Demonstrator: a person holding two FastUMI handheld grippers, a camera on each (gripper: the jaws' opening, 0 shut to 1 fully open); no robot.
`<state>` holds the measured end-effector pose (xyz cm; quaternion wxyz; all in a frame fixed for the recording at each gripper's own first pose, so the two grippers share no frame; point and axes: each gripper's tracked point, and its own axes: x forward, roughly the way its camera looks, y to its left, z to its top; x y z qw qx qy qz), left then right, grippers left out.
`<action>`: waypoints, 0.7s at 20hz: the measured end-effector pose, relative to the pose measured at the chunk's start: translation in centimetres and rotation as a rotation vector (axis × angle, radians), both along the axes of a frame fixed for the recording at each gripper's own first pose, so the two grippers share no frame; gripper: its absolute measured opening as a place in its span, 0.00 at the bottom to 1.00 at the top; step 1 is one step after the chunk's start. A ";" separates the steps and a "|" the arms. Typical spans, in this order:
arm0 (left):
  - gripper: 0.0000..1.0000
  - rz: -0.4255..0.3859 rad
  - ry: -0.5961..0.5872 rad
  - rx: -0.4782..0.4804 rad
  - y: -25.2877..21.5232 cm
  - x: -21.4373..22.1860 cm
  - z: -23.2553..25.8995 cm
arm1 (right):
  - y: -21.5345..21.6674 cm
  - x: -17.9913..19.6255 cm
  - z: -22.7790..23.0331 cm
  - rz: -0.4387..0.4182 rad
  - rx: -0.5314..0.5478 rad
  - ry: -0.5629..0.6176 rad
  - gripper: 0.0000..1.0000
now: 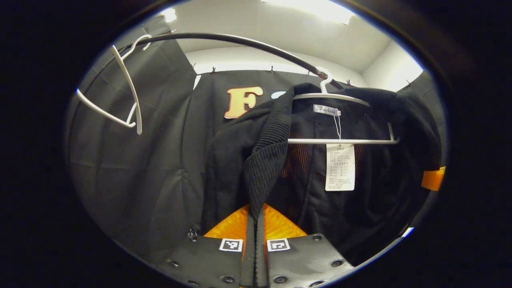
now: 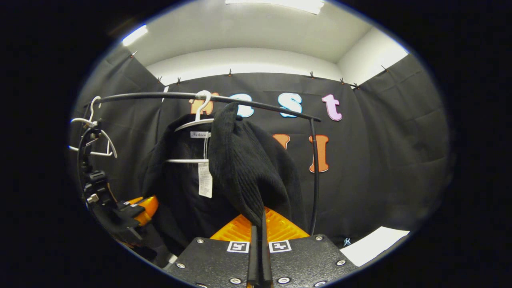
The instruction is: Grasp the clothes on the hanger with both hands and then place them into the laundry hamper below.
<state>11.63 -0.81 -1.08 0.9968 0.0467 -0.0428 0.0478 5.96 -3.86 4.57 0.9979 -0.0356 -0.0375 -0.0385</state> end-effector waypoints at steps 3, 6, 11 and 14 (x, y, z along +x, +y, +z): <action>0.10 0.034 -0.031 0.007 2.0 -1.3 3.8 | -3.0 -0.5 3.1 -0.063 -0.030 -0.045 0.00; 0.09 0.108 -0.145 0.065 4.1 -1.9 9.4 | -5.1 -1.0 7.2 -0.113 -0.063 -0.119 0.02; 0.09 0.174 -0.275 0.102 6.3 -0.5 15.6 | -7.8 1.2 11.9 -0.143 -0.081 -0.149 0.01; 0.09 0.200 -0.315 0.125 7.6 1.1 18.3 | -10.4 3.0 13.8 -0.172 -0.094 -0.160 0.01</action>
